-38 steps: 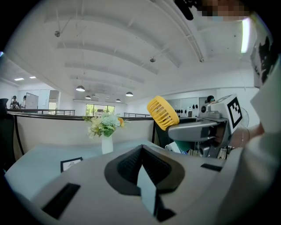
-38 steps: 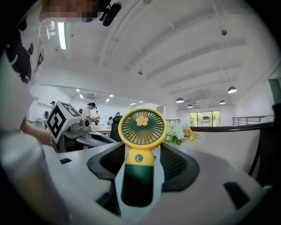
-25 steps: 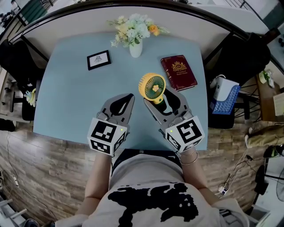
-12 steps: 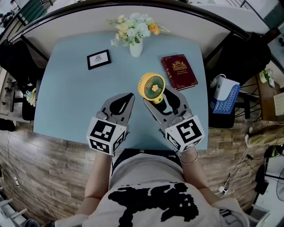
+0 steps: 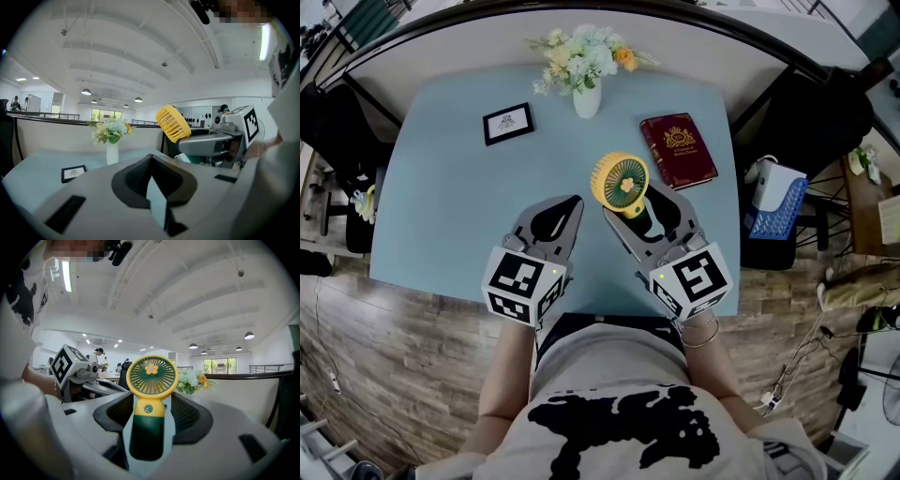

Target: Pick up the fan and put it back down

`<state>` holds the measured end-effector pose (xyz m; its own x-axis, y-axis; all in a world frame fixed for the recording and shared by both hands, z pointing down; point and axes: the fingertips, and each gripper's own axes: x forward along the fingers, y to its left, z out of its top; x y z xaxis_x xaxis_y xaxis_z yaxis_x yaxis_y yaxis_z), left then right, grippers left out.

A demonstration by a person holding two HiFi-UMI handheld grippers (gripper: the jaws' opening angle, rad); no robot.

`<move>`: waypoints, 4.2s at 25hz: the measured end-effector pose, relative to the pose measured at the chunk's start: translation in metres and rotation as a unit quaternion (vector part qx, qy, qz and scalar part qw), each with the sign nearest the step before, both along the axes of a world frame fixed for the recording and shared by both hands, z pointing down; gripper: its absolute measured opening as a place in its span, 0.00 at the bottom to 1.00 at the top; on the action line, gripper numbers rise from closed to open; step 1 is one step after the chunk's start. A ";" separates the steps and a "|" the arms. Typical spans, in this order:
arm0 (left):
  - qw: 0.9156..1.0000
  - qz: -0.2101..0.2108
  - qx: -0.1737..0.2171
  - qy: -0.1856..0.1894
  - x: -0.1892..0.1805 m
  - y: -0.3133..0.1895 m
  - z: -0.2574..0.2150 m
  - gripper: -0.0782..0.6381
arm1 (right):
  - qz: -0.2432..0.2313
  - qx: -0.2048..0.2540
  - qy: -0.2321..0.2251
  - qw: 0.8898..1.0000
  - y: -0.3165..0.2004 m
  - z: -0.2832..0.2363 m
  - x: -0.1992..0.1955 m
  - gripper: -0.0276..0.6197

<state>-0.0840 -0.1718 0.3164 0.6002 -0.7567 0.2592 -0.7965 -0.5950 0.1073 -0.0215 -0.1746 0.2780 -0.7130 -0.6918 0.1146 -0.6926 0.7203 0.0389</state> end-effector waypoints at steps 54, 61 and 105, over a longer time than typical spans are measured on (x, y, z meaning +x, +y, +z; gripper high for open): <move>0.981 -0.122 -0.145 0.036 -0.063 0.006 0.120 0.12 | -0.149 -0.091 0.148 0.973 -0.035 0.128 -0.072 0.44; 0.975 -0.128 -0.176 0.038 -0.062 0.010 0.149 0.12 | -0.174 -0.116 0.167 0.964 -0.034 0.159 -0.083 0.44; 0.954 -0.189 -0.227 0.051 -0.085 -0.013 0.229 0.12 | -0.160 -0.242 0.275 0.917 -0.061 0.305 -0.086 0.44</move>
